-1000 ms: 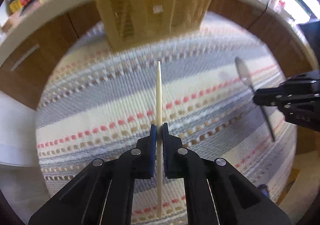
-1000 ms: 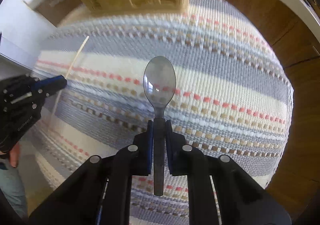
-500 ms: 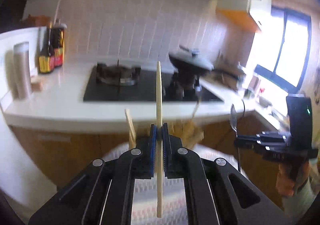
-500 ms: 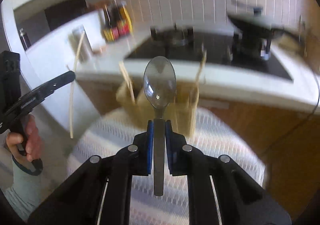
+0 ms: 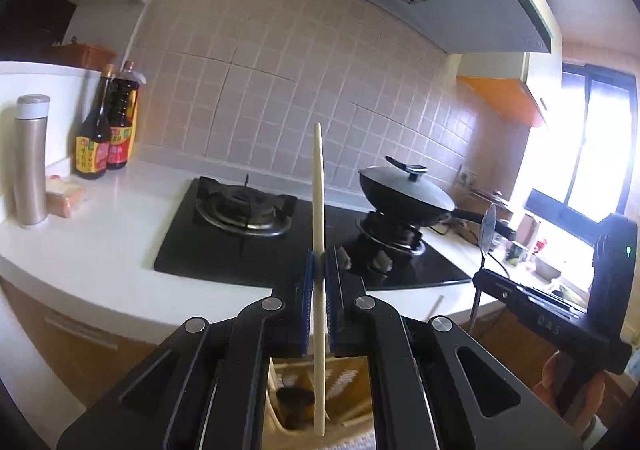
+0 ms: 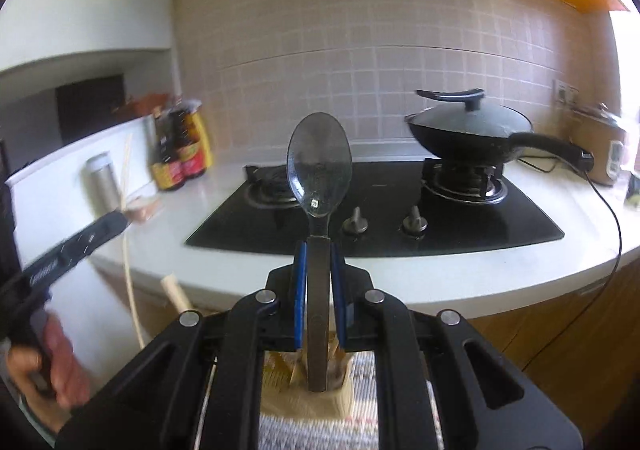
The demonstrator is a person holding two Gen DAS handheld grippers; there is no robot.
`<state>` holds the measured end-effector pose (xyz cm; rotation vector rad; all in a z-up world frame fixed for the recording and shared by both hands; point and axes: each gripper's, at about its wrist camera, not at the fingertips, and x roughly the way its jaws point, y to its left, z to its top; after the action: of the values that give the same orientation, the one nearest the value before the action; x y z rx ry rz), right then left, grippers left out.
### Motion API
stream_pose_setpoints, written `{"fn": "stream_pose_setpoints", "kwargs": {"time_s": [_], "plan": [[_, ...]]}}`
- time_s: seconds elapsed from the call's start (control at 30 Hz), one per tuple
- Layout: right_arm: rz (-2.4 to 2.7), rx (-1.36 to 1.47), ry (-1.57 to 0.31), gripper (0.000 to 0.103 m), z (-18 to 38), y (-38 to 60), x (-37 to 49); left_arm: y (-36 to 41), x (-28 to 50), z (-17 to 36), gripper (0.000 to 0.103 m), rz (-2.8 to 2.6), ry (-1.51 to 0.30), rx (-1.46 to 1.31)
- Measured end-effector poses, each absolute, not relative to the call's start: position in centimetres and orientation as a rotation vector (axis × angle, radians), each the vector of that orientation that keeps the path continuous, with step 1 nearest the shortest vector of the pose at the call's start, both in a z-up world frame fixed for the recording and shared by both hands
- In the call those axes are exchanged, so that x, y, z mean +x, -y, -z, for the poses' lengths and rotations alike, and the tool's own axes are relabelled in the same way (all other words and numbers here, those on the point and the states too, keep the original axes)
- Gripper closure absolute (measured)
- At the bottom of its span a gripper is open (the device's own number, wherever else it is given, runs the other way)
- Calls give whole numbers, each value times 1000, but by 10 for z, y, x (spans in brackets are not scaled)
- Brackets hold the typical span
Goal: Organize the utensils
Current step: 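Lift the chopstick and metal spoon over the tan caddy and release them inside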
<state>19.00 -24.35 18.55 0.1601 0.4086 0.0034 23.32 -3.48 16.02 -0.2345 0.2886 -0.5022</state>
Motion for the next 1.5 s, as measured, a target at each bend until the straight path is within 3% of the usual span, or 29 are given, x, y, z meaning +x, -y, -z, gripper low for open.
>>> {"fn": "stream_pose_setpoints", "kwargs": {"time_s": [0.27,0.6,1.03,1.5], "plan": [[47,213,-367,93,-159,248,212,51,242,-131,99,402,-229,-175],[55,180,-287,93,-170,234,202,45,242,-123,99,405,-221,-212],[120,186,-296,93,-114,226,225,49,246,-103,99,395,-221,-218],[125,118,-238,93,-105,220,210,46,240,-88,96,425,-206,-201]]}}
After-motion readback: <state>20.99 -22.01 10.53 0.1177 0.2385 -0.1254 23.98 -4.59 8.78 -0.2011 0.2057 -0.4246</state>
